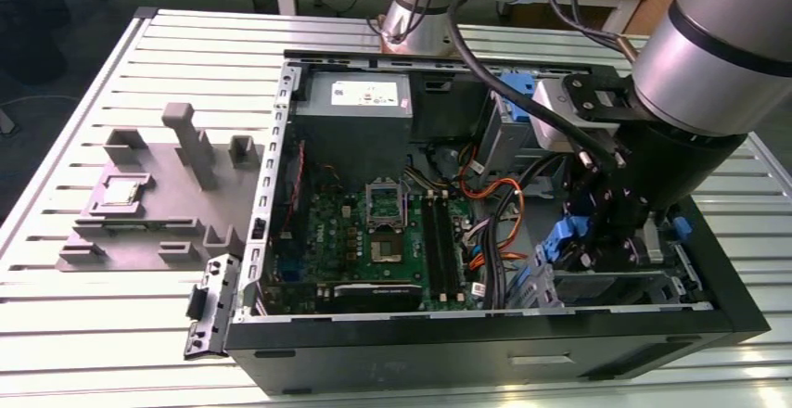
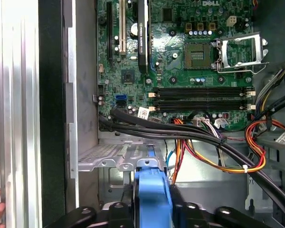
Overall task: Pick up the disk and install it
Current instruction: 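Pick up the disk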
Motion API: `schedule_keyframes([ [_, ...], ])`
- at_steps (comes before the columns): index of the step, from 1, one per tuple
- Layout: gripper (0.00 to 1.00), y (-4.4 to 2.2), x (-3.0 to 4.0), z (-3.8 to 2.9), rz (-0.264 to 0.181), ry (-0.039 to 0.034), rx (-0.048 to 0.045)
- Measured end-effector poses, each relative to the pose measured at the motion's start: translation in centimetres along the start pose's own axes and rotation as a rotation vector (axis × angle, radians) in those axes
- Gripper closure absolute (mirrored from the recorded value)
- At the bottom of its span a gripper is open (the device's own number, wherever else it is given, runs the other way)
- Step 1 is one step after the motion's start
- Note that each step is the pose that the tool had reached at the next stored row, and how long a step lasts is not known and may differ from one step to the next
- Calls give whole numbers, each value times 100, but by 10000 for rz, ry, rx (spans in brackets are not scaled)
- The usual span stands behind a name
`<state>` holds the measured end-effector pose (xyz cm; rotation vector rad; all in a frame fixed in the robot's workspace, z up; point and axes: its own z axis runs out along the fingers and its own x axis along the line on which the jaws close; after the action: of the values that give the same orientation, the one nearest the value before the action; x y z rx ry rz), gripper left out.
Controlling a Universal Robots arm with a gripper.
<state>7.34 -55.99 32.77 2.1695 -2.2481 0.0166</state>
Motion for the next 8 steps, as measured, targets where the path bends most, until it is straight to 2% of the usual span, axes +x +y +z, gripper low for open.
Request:
schedule_keyframes([
  [1,62,0,0,1,0,-1,0],
  [2,56,0,1,-1,-1,3,0],
  [8,56,0,1,-1,-1,5,-1],
])
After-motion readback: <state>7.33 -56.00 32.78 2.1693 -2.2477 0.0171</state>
